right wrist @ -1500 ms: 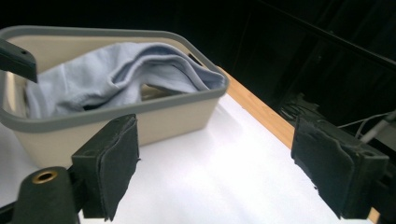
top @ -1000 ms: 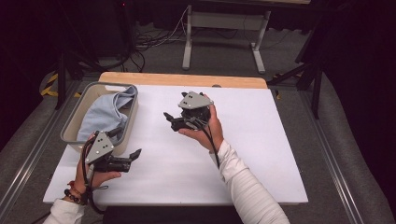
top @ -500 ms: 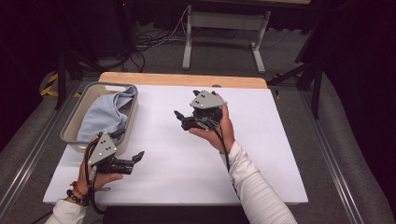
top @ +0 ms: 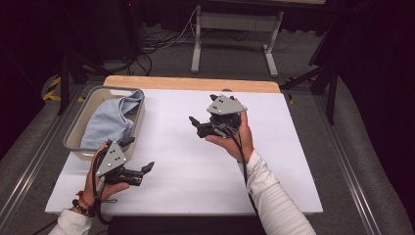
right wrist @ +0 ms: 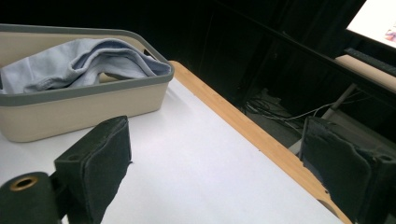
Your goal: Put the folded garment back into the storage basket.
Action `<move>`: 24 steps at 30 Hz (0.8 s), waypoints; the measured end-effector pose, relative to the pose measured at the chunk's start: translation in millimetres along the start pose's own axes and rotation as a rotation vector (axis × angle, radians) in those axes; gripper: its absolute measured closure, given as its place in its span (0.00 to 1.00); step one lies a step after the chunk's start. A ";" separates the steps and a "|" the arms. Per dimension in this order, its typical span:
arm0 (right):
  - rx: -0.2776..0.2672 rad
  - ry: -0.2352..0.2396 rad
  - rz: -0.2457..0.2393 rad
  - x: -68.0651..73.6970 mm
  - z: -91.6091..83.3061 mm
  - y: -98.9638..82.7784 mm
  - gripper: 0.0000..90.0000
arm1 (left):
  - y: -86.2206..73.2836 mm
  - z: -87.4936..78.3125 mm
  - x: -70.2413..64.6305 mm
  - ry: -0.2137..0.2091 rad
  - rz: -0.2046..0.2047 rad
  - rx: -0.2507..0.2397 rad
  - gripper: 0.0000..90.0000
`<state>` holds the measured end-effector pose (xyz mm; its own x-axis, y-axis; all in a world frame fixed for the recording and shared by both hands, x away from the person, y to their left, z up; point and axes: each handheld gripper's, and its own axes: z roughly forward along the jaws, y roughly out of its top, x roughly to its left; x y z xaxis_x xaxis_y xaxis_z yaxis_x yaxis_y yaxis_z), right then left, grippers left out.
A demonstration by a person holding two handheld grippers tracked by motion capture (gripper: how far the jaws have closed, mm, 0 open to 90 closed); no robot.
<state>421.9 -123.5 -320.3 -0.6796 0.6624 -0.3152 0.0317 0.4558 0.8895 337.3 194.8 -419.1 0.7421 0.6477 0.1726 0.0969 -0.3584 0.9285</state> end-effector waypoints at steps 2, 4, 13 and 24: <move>0.000 -0.008 -0.014 -0.1 -3.4 -0.9 0.11 | -0.2 0.3 -0.6 0.003 0.006 0.003 0.04; 0.013 -0.017 -0.024 -0.2 -5.1 -2.4 0.11 | -0.6 0.8 -0.8 0.001 0.006 0.000 0.04; 0.032 -0.038 -0.032 -2.0 -15.7 -10.3 0.11 | -1.1 2.7 -5.6 -0.004 0.014 -0.010 0.04; 0.044 -0.052 -0.043 -2.4 -29.2 -21.8 0.11 | -2.4 4.0 -8.8 -0.009 0.026 -0.014 0.04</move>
<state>401.4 -152.4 -329.3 -0.6419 0.6714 -0.3705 0.0362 0.5091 0.8599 333.3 187.2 -424.1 0.7504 0.6320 0.1939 0.0681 -0.3657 0.9282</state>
